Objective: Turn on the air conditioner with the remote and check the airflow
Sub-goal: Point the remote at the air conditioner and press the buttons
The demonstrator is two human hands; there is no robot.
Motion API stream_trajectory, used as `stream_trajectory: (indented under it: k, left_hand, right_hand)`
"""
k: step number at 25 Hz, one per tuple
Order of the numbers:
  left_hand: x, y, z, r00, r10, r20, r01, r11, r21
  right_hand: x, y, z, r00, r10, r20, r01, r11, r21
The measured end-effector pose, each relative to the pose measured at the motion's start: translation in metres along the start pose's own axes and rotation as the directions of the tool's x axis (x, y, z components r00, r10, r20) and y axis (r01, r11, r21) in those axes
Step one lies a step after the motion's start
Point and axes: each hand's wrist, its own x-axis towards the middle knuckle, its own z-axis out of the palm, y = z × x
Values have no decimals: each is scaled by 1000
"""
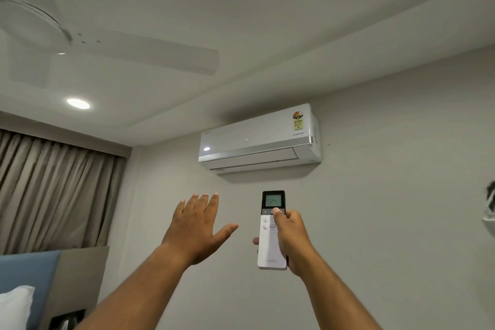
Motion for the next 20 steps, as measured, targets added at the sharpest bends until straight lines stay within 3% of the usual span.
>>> stream_trajectory:
  k: [3,20]
  left_hand:
    - [2,0,7,1000,-9,7,9,1000,1]
    - [6,3,19,1000,20,11,-21,1000,20]
  right_hand:
    - [2,5,-3,1000,23,2,-23,997,69]
    - [15,11,-10,999,-4,35,4,1000,21]
